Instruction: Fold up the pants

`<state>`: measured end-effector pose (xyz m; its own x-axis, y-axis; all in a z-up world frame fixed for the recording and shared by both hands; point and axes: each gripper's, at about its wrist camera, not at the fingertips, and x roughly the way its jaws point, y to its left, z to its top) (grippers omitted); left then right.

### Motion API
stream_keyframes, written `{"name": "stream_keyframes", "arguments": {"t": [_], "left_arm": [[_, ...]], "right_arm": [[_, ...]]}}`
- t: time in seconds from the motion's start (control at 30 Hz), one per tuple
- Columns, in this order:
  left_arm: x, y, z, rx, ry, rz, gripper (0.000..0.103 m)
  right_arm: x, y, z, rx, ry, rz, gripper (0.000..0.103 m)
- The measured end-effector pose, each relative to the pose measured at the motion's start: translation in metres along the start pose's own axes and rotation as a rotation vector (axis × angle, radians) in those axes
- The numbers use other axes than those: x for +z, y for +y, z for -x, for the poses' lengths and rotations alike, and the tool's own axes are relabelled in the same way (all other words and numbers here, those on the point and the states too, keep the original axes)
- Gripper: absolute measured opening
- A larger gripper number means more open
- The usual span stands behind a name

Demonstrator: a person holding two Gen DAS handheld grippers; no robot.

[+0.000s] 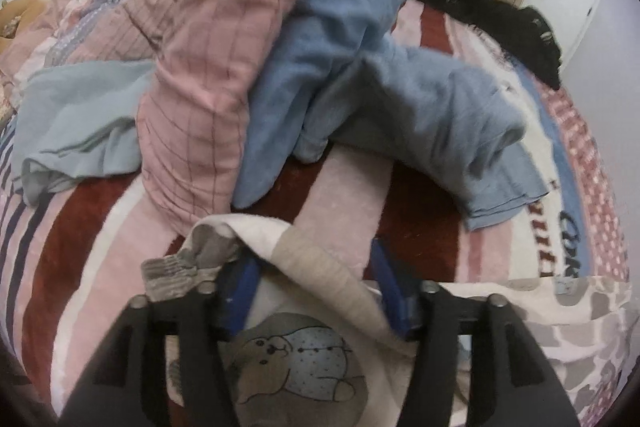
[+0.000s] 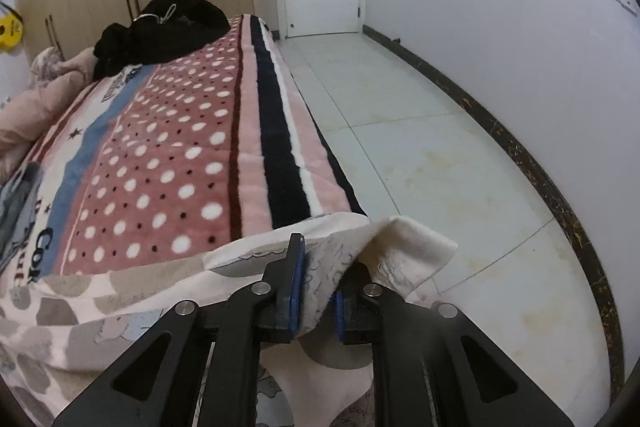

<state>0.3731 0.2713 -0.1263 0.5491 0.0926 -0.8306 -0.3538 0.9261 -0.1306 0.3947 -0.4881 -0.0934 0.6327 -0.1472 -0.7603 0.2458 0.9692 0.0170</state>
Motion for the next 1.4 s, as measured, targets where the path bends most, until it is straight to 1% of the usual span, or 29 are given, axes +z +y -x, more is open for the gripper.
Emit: {"name": "stream_keyframes", "arguments": {"t": [0.03,0.07,0.17,0.2,0.23,0.27,0.3,0.33,0.37,0.4,0.43,0.47,0.53,0.57,0.63,0.73,0.8,0.83,0.87,0.97,1.03,1.07,1.13,1.17,1.33,1.4], "left_arm": [[0.001,0.002,0.007,-0.012,-0.015,0.001,0.059],[0.003,0.004,0.015,-0.032,-0.026,0.005,0.062],[0.004,0.011,0.035,-0.095,-0.026,0.021,0.068],[0.005,0.011,0.04,-0.12,-0.023,0.021,0.072],[0.004,0.014,0.046,-0.151,-0.013,0.021,0.074],[0.004,0.013,0.05,-0.159,-0.005,0.019,0.075],[0.003,0.015,0.055,-0.15,0.002,0.011,0.075],[0.001,0.015,0.059,-0.124,-0.006,0.001,0.077],[-0.001,0.017,0.065,-0.092,-0.022,-0.016,0.081],[-0.002,0.02,0.072,-0.082,-0.032,-0.032,0.083],[-0.005,0.025,0.077,-0.096,-0.034,-0.038,0.083],[-0.008,0.03,0.082,-0.116,-0.029,-0.032,0.083],[-0.016,0.03,0.09,-0.124,-0.018,-0.046,0.083],[-0.023,0.026,0.094,-0.131,-0.02,-0.068,0.083],[-0.034,0.014,0.099,-0.17,-0.012,-0.111,0.083],[-0.055,-0.009,0.099,-0.26,0.016,-0.17,0.083],[-0.07,-0.031,0.09,-0.293,0.057,-0.23,0.083],[-0.079,-0.044,0.082,-0.301,0.083,-0.27,0.083],[-0.085,-0.053,0.074,-0.301,0.103,-0.299,0.083],[-0.095,-0.072,0.049,-0.285,0.141,-0.333,0.083],[-0.095,-0.08,0.034,-0.279,0.157,-0.344,0.083],[-0.093,-0.083,0.026,-0.263,0.161,-0.345,0.083],[-0.087,-0.085,0.013,-0.245,0.169,-0.338,0.083],[-0.082,-0.086,0.006,-0.241,0.173,-0.333,0.083],[-0.064,-0.09,-0.015,-0.202,0.168,-0.342,0.083],[-0.056,-0.092,-0.022,-0.184,0.163,-0.352,0.083]], "right_arm": [[0.001,-0.002,0.003,-0.004,-0.013,-0.008,0.026],[0.003,-0.003,0.007,-0.01,-0.027,-0.008,0.032],[0.005,0.001,0.024,-0.011,-0.054,0.022,0.036],[0.005,0.005,0.034,0.007,-0.065,0.04,0.037],[0.003,0.012,0.043,0.027,-0.076,0.062,0.039],[0.001,0.02,0.051,0.05,-0.083,0.086,0.043],[-0.002,0.03,0.059,0.082,-0.086,0.115,0.043],[-0.006,0.041,0.068,0.122,-0.087,0.147,0.043],[-0.013,0.057,0.08,0.181,-0.087,0.193,0.043],[-0.017,0.066,0.086,0.218,-0.085,0.219,0.043],[-0.026,0.081,0.094,0.269,-0.077,0.252,0.043],[-0.031,0.092,0.098,0.303,-0.067,0.271,0.043],[-0.045,0.118,0.104,0.374,-0.047,0.312,0.043],[-0.054,0.134,0.106,0.411,-0.034,0.345,0.043],[-0.067,0.157,0.104,0.46,-0.011,0.387,0.043],[-0.091,0.19,0.096,0.53,0.045,0.428,0.042],[-0.105,0.207,0.086,0.592,0.106,0.431,0.033],[-0.112,0.213,0.083,0.621,0.133,0.429,0.027],[-0.12,0.221,0.078,0.649,0.156,0.435,0.025],[-0.138,0.238,0.066,0.648,0.193,0.491,0.025],[-0.143,0.244,0.058,0.646,0.217,0.5,0.024],[-0.144,0.248,0.051,0.634,0.226,0.5,0.024],[-0.142,0.251,0.044,0.602,0.219,0.506,0.023],[-0.14,0.252,0.039,0.587,0.213,0.513,0.019],[-0.121,0.259,0.021,0.547,0.199,0.511,0.011],[-0.11,0.263,0.015,0.526,0.182,0.518,0.011]]}}
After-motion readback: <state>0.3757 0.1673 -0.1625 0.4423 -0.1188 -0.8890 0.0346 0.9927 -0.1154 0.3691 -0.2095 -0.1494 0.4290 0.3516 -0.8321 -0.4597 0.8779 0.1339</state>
